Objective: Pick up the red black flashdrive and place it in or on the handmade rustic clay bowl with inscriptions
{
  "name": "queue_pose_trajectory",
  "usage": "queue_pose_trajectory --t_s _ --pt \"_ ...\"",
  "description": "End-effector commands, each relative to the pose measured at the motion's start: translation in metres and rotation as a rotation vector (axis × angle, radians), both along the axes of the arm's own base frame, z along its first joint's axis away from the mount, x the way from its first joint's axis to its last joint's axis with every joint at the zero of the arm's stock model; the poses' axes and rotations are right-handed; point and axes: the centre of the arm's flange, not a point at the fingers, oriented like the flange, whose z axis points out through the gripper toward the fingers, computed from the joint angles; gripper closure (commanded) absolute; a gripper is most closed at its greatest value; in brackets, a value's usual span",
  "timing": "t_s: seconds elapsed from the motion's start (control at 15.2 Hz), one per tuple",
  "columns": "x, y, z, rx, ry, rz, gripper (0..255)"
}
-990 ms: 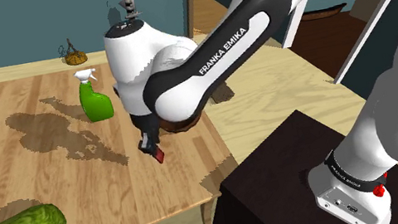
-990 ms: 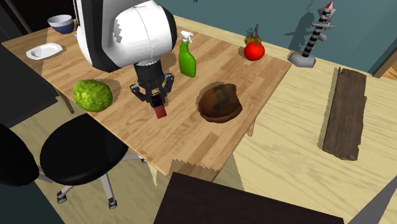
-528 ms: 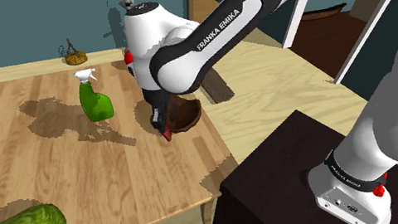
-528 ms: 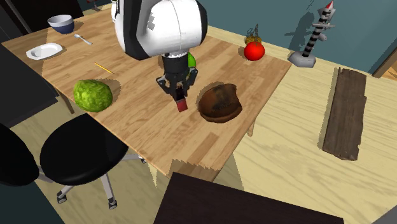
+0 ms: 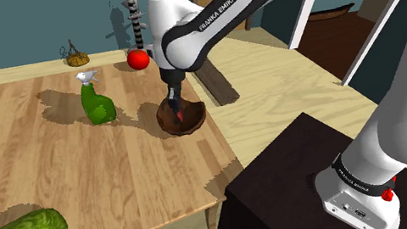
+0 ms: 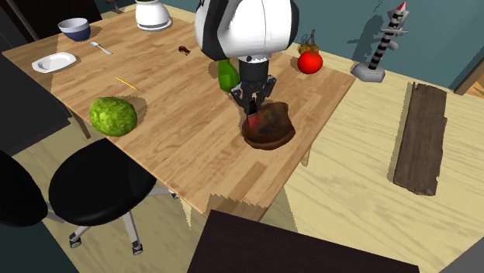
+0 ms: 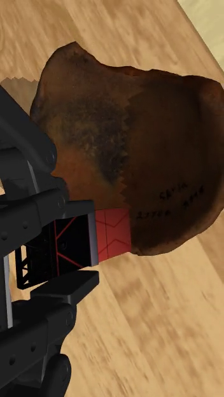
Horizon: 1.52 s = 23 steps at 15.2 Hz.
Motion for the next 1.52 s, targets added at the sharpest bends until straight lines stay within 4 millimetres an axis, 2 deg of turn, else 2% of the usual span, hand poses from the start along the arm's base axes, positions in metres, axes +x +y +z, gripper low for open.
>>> queue_pose_trajectory --t_s 0.0,0.26,1.19,1.45 --pt "0.016 -0.02 0.001 0.0 0.0 0.002 255" --pt "0.048 -0.066 0.002 0.0 0.0 0.002 255" --pt "0.048 -0.066 -0.072 0.0 0.0 0.002 255" --pt "0.048 -0.066 -0.072 0.0 0.0 0.002 255"
